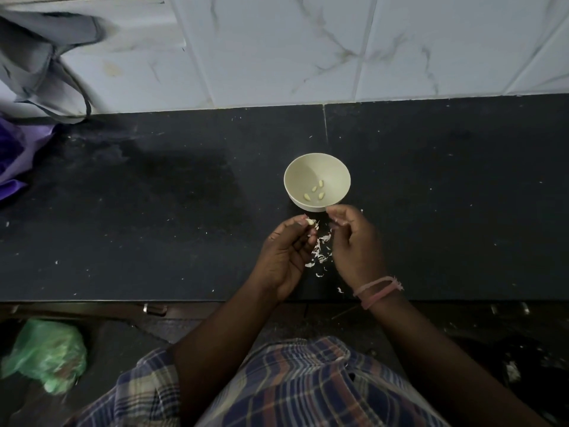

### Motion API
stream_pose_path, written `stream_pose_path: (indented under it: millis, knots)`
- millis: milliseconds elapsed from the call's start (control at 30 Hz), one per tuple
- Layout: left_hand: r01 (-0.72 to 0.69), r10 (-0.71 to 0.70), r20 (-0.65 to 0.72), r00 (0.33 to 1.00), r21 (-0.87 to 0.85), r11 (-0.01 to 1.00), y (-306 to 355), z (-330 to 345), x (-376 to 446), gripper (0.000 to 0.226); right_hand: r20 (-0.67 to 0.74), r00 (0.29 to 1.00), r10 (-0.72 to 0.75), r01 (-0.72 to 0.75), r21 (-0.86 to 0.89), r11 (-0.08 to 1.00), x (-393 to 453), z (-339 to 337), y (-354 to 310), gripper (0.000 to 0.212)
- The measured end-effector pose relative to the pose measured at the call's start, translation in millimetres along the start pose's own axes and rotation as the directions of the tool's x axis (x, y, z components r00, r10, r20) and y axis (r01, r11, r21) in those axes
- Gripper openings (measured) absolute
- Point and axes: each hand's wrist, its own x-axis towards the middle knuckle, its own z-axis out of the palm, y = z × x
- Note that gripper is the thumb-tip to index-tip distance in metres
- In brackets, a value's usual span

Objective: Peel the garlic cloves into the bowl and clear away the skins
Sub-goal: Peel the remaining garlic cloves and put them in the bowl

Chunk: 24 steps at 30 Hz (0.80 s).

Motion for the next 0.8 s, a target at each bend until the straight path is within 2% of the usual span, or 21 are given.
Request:
stream_pose_path:
  millis: [67,100,200,300,333,400,467,533,600,800]
  knots:
    - [-0.005,0.005,-0.006,1.0,0.007,1.0,-0.7,0.4,1.1,0.008,0.111,0.994,-0.008,0.026,-0.16,0.987,0.7,0.0,2.8,0.046]
    - [-0.008,0.008,-0.009,1.0,0.004,1.0,-1.1,0.4,1.5,0.007,0.11,0.994,-0.026,0.047,-0.195,0.98,1.3,-0.9,3.3,0.046]
    - [-0.011,0.011,-0.016,1.0,-0.013,1.0,-1.6,-0.4,1.8,0.007,-0.028,0.995,-0.092,0.084,-0.214,0.973,5.3,-5.3,3.3,0.031]
    - [-0.01,0.009,-0.026,1.0,-0.01,1.0,-1.3,-1.3,2.3,0.006,-0.111,0.993,-0.04,0.024,-0.144,0.989,7.5,-7.0,8.9,0.013]
    - [-0.007,0.007,-0.027,1.0,-0.007,1.0,-1.4,-1.4,2.6,0.005,-0.109,0.994,-0.029,0.012,-0.15,0.989,7.9,-7.1,11.8,0.008]
    - [-0.004,0.004,-0.032,0.999,-0.004,1.0,-1.6,-1.8,3.4,0.005,-0.064,0.996,-0.062,0.042,-0.274,0.961,7.3,-6.1,15.3,0.011]
    - [-0.004,0.004,-0.049,0.999,-0.002,1.0,-2.0,-3.4,5.3,0.005,0.001,0.986,-0.167,0.158,-0.331,0.93,6.1,-3.3,15.3,0.007]
    - [-0.006,0.006,-0.058,0.998,0.011,1.0,-2.0,-4.7,7.2,0.005,0.025,0.968,-0.251,0.246,-0.315,0.917,4.5,-0.6,11.2,0.021]
    - [-0.005,0.006,-0.049,0.999,0.038,0.999,-2.7,-6.0,8.1,0.006,0.013,0.963,-0.27,0.265,-0.24,0.934,4.0,2.4,5.8,0.023]
    - [-0.014,0.015,-0.017,1.0,0.103,0.995,-4.6,-8.4,10.5,0.013,0.039,0.978,-0.204,0.207,-0.115,0.972,5.7,7.3,3.6,0.031]
